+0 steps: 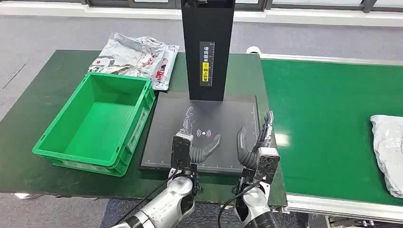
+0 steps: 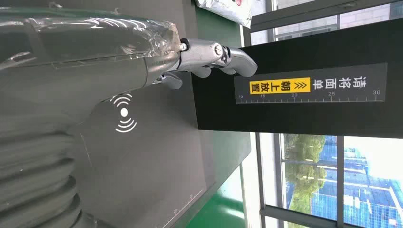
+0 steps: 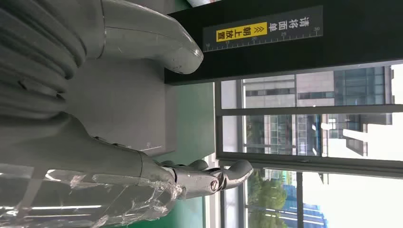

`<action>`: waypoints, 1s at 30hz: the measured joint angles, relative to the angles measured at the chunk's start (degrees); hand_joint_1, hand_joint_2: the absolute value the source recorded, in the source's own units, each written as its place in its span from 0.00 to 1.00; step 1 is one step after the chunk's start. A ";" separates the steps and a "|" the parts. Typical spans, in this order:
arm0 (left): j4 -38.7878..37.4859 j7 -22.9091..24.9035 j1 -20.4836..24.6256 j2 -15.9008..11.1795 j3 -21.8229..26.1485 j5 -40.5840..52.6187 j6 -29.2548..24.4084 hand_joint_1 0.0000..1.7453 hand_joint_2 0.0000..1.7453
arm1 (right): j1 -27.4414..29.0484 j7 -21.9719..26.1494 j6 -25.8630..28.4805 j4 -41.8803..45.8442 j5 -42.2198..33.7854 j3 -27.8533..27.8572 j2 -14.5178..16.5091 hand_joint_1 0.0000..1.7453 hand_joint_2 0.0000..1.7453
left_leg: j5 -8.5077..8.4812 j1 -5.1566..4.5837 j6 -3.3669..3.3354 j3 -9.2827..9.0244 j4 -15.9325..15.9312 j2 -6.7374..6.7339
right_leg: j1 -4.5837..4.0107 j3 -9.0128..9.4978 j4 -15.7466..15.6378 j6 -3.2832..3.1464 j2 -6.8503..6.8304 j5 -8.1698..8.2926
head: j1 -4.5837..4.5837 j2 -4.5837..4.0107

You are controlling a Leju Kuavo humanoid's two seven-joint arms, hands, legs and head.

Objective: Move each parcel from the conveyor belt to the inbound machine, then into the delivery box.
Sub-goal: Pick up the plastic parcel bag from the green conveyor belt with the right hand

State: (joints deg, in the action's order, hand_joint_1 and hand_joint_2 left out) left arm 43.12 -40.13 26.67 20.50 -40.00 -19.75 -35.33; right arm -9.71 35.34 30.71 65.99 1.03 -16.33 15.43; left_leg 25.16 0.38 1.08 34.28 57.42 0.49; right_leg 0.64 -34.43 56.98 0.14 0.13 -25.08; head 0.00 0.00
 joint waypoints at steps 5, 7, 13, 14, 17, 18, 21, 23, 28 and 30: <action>-0.02 0.00 0.01 0.00 -0.01 -0.25 0.00 0.00 1.00 | 0.00 -0.03 0.20 0.00 0.09 0.00 0.00 0.00 1.00 | 0.00 0.00 0.00 0.00 0.00 0.00 | 0.00 0.00 0.00 0.00 0.00 0.00 | 0.00 0.00; -0.03 0.00 0.01 0.00 -0.01 0.13 -0.19 0.00 1.00 | 0.00 -0.05 0.42 -0.01 0.14 0.00 -0.01 0.00 1.00 | 0.00 0.00 0.00 0.00 0.00 0.00 | 0.00 0.00 0.00 0.00 0.00 0.00 | 0.00 0.00; -0.19 0.00 0.02 0.00 0.00 3.11 -1.11 0.00 1.00 | -0.39 0.29 1.62 -0.79 -0.01 0.00 -0.06 0.00 1.00 | 0.00 0.00 0.00 0.00 0.00 0.00 | 0.00 0.00 0.00 0.00 0.00 0.00 | 0.00 0.00; -0.24 0.00 0.03 0.00 0.00 3.14 -1.23 0.00 1.00 | -0.42 0.34 1.98 -0.92 0.03 0.00 -0.09 0.00 1.00 | 0.00 0.00 0.00 0.00 0.00 0.00 | 0.00 0.00 0.00 0.00 0.00 0.00 | 0.00 0.00; -0.52 0.00 0.06 0.00 0.00 3.12 -1.34 0.00 1.00 | -0.50 0.24 2.85 -1.18 0.33 0.01 -0.31 0.00 1.00 | 0.00 0.00 0.00 0.00 0.00 -0.01 | 0.00 0.00 0.00 0.00 0.00 0.00 | 0.00 0.00; -0.62 0.00 0.07 0.00 0.01 3.12 -1.34 0.00 1.00 | -0.53 0.08 3.09 -1.25 0.55 0.02 -0.42 0.00 1.00 | 0.00 0.00 0.00 0.00 0.00 -0.01 | 0.00 0.00 0.00 0.00 0.00 0.00 | 0.00 0.00; -0.84 0.00 0.08 0.00 0.19 3.13 -1.31 0.00 1.00 | -0.65 -0.39 3.94 -1.46 1.80 0.25 -0.80 0.00 1.00 | 0.00 0.00 0.00 0.00 0.00 -0.01 | 0.00 0.00 0.00 0.00 0.00 0.00 | 0.00 0.00; -0.99 0.00 0.06 0.00 0.50 3.16 -1.22 0.00 1.00 | -0.79 -0.69 4.23 -1.62 2.64 0.74 -1.05 0.00 1.00 | 0.00 0.00 0.00 0.00 0.00 -0.01 | 0.00 0.00 0.00 0.00 0.00 0.00 | 0.00 0.00; -1.15 0.00 0.01 0.00 2.27 5.86 -0.30 0.00 1.00 | -1.71 -2.96 6.36 -2.36 10.12 2.57 -2.04 0.00 1.00 | -0.01 0.00 0.00 -0.01 0.00 -0.01 | 0.00 0.00 0.00 0.00 0.00 0.01 | 0.00 0.00; -1.27 0.00 0.01 0.00 3.33 6.83 0.09 0.00 1.00 | -2.31 -3.58 6.64 -2.86 12.24 3.99 -2.65 0.00 1.00 | -0.01 0.00 0.00 -0.01 0.00 0.00 | 0.00 0.00 0.00 0.01 0.00 0.01 | 0.00 0.00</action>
State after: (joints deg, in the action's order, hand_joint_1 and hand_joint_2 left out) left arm 41.85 -40.13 26.68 20.50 -36.67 -12.92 -35.24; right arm -12.02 31.76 37.35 63.13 13.26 -12.34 12.79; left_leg 25.14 0.37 1.07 34.27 57.43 0.49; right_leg 0.64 -34.43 56.98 0.15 0.13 -25.07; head 0.00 0.00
